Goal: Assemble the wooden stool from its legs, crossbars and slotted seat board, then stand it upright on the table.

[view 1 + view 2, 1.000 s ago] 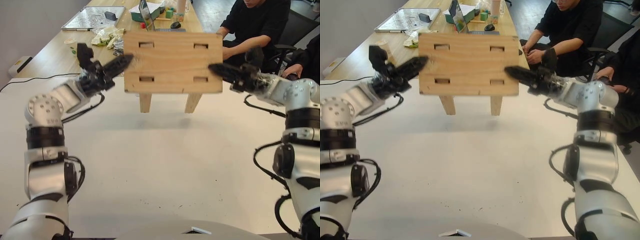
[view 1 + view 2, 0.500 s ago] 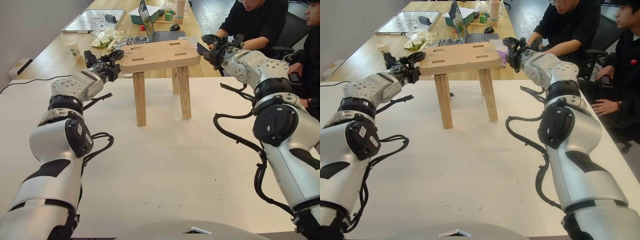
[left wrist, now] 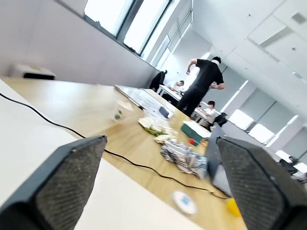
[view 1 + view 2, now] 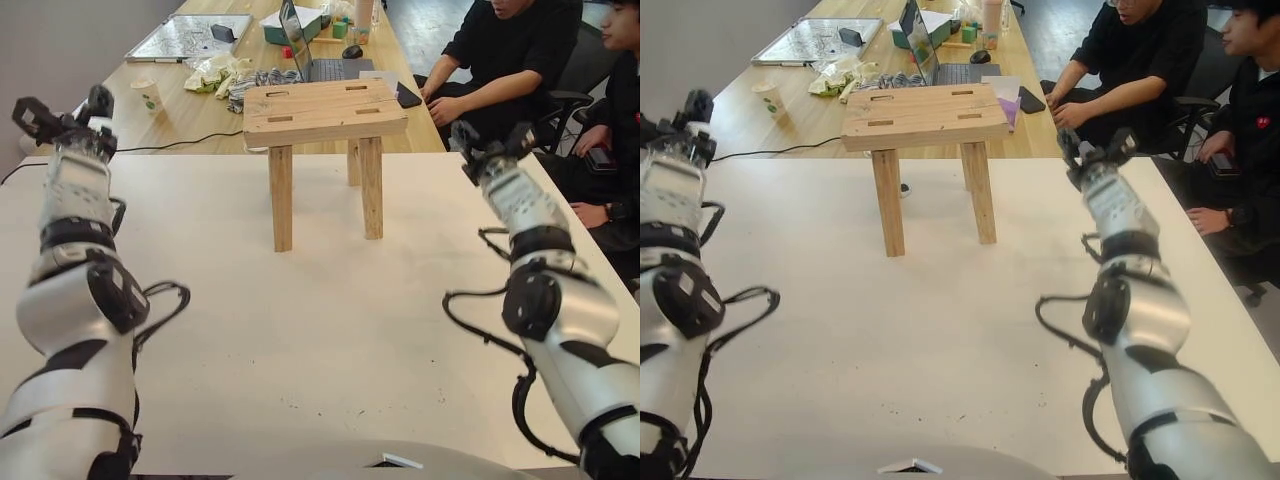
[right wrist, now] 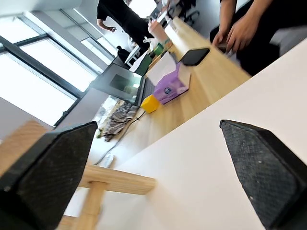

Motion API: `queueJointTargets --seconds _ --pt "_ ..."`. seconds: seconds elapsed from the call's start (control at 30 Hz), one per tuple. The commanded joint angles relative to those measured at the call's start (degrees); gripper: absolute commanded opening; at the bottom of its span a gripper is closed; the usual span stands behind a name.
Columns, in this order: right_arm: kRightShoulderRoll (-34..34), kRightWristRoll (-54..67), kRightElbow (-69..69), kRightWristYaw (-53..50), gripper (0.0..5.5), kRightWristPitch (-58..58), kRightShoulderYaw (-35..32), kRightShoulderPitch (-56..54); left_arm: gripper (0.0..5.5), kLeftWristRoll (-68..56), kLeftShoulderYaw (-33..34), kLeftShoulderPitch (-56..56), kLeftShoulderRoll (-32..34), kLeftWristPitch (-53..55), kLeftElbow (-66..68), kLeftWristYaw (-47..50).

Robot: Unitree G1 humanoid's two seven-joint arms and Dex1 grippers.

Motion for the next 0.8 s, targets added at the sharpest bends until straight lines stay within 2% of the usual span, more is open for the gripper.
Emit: queueJointTargets --seconds 0.03,0.23,0.47,0.8 --pt "9.4 -6.4 -11.8 1.7 4.71 -18.0 4.6 17.9 4.23 17.7 -10.0 26.3 -11.6 -19.8 -19.0 8.3" --pt "12.9 -11.5 -16.7 0.6 4.71 -23.4 8.8 24.2 4.23 19.5 -10.6 31.2 -19.4 -17.4 -29.1 12.5" --pt "15.5 -11.7 -19.6 1.4 4.71 -22.5 10.8 26.0 4.23 21.9 -11.7 33.7 -21.4 -15.7 -33.0 12.2" --pt "15.6 -11.9 -19.8 1.7 4.71 -22.1 12.3 25.5 4.23 23.9 -12.2 33.7 -23.2 -15.3 -33.7 12.2"
